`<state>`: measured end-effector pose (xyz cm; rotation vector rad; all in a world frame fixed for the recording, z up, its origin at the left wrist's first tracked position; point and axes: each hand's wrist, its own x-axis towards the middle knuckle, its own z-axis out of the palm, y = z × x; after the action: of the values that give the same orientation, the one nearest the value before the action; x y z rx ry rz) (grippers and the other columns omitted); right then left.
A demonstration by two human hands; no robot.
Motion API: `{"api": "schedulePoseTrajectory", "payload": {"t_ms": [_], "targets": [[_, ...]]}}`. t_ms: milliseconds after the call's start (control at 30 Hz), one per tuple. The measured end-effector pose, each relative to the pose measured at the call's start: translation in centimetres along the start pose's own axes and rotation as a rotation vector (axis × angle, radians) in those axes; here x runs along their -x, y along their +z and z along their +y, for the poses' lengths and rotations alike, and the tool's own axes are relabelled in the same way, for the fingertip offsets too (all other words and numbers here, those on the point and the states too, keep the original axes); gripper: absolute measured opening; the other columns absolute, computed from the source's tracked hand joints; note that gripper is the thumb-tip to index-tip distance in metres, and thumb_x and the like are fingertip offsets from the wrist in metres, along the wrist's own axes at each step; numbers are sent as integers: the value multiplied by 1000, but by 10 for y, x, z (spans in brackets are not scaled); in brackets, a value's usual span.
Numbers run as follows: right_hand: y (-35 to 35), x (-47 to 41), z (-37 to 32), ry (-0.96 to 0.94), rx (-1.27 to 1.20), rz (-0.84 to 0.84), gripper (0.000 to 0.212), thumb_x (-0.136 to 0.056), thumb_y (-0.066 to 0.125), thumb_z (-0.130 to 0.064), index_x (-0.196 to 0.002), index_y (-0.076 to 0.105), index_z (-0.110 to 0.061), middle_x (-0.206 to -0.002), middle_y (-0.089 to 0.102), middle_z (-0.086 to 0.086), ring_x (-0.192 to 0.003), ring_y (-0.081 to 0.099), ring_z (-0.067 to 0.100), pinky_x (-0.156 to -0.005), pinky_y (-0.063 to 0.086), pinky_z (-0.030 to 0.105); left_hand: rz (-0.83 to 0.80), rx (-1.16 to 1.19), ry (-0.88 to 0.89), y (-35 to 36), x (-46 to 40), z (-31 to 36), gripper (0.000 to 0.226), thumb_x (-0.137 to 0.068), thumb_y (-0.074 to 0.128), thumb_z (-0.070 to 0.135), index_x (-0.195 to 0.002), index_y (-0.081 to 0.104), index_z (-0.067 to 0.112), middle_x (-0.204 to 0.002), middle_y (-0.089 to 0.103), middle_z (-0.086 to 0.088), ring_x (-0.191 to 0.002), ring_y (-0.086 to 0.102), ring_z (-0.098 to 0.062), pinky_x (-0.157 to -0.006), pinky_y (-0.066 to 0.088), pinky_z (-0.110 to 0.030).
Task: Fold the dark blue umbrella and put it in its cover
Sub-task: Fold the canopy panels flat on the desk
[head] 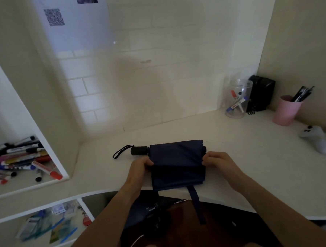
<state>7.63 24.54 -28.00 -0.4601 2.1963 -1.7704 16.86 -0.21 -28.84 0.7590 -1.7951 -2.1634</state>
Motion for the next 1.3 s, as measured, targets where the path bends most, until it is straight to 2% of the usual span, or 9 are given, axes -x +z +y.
{"api": "schedulePoseTrajectory", "payload": {"t_ms": [167,400,533,633,767,867,1033,1200,1300], "targets": [[13,-2,-1,-8,-52,24,19,-93,68,-29,-86,75,-13,-88,74,-5,-80,66,1,-66,46,12,33,-150,86,10,4,7,24,-91,70,40,-89,74,16,-94,75,2,-90,68,-16,-75,54,-25],[6,-2,3,81,-100,-73,28,-84,76,-24,-68,55,-14,-83,67,0,-88,62,18,-81,44,30,-31,-272,100,-1,6,1,16,-85,65,15,-74,54,11,-75,51,-9,-74,47,-21,-67,34,-33],[12,-6,1,130,-113,-10,48,-83,72,-52,-96,75,-6,-103,77,-1,-101,69,19,-93,51,34,-88,-306,141,-2,11,-2,30,-86,66,14,-65,45,10,-64,42,-8,-64,42,-21,-57,32,-27],[14,-8,0,139,-99,37,36,-88,71,-37,-98,76,-3,-105,76,8,-104,68,27,-90,52,34,-93,-293,141,-3,8,-6,46,-92,70,33,-55,52,14,-56,54,-2,-55,55,-15,-53,40,-20],[14,-6,2,265,-228,99,51,-60,68,-35,-102,71,-7,-112,72,9,-101,64,28,-88,48,43,-109,-366,165,-7,1,-11,53,-89,75,30,-53,37,19,-61,39,-7,-57,42,-20,-53,32,-25],[15,-6,1,249,-265,45,37,-71,72,-36,-100,71,-12,-110,72,5,-98,64,24,-86,48,39,-165,-427,187,-11,1,-11,54,-86,77,18,-45,41,21,-55,39,-4,-51,40,-13,-52,33,-21],[14,-4,-2,88,-131,38,25,-89,72,-32,-98,77,-9,-101,78,2,-102,70,22,-82,52,29,-212,-384,233,-8,6,-6,27,-90,73,25,-75,63,4,-73,60,-15,-67,57,-16,-60,44,-18],[7,0,-7,12,-100,-17,30,-85,75,-36,-97,80,-8,-100,79,4,-100,71,20,-87,53,32,-91,-189,126,5,3,6,30,-92,69,43,-79,74,16,-81,78,6,-78,72,-7,-67,53,-19],[5,0,-10,22,-73,-105,24,-88,72,-33,-102,80,-14,-104,79,-2,-102,71,13,-86,49,23,-35,-272,111,2,-11,1,44,-85,73,51,-79,69,8,-86,76,-13,-83,71,-21,-74,53,-30]]}}
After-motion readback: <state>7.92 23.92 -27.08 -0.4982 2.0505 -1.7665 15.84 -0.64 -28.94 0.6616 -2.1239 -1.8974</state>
